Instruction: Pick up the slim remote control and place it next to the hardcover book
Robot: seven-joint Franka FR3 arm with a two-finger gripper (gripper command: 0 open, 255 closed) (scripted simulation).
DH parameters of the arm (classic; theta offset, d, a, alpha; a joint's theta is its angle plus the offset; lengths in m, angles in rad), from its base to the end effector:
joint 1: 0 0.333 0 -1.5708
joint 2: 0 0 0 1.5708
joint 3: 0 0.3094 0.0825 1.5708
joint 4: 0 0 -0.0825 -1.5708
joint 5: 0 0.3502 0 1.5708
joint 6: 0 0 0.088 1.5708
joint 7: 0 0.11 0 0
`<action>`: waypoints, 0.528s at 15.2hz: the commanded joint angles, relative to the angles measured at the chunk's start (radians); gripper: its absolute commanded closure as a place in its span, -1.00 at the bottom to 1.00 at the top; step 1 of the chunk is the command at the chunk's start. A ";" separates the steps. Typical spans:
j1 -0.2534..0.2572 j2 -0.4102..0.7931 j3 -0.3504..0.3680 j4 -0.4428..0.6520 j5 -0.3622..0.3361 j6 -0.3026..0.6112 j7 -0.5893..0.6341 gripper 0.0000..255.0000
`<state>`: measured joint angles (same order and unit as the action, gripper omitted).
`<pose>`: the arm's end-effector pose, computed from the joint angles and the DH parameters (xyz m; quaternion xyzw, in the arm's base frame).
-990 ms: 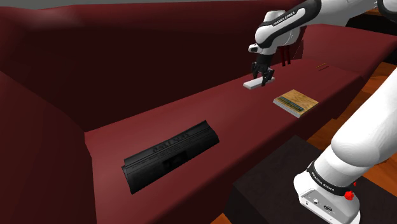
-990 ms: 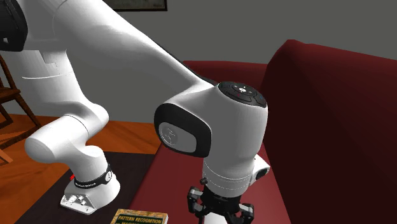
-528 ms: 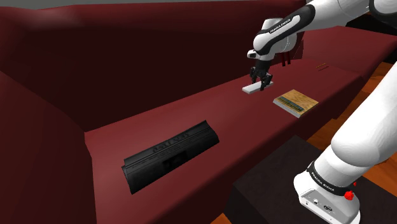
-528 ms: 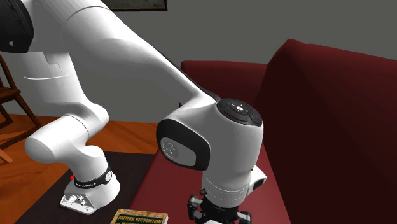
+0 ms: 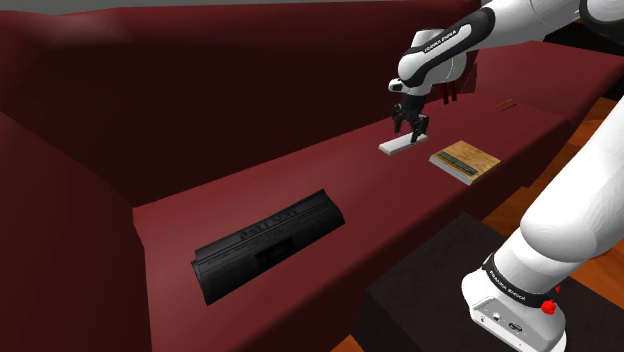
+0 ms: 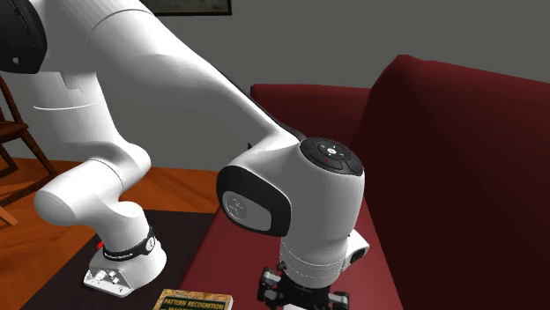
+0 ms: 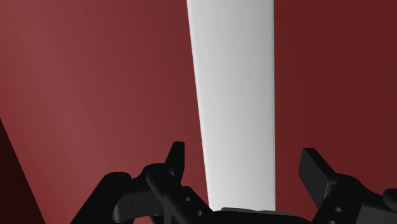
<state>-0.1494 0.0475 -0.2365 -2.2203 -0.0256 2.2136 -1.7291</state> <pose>0.4635 -0.1888 0.3627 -0.7775 -0.6281 0.0266 0.0154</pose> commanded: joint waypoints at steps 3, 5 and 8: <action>0.000 0.000 0.000 0.000 0.000 0.000 0.000 -1.00; 0.001 -0.017 0.000 0.017 -0.004 -0.033 0.003 -1.00; 0.004 -0.057 0.002 0.070 -0.013 -0.126 0.010 -1.00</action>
<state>-0.1454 -0.0029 -0.2337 -2.1729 -0.0371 2.1185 -1.7186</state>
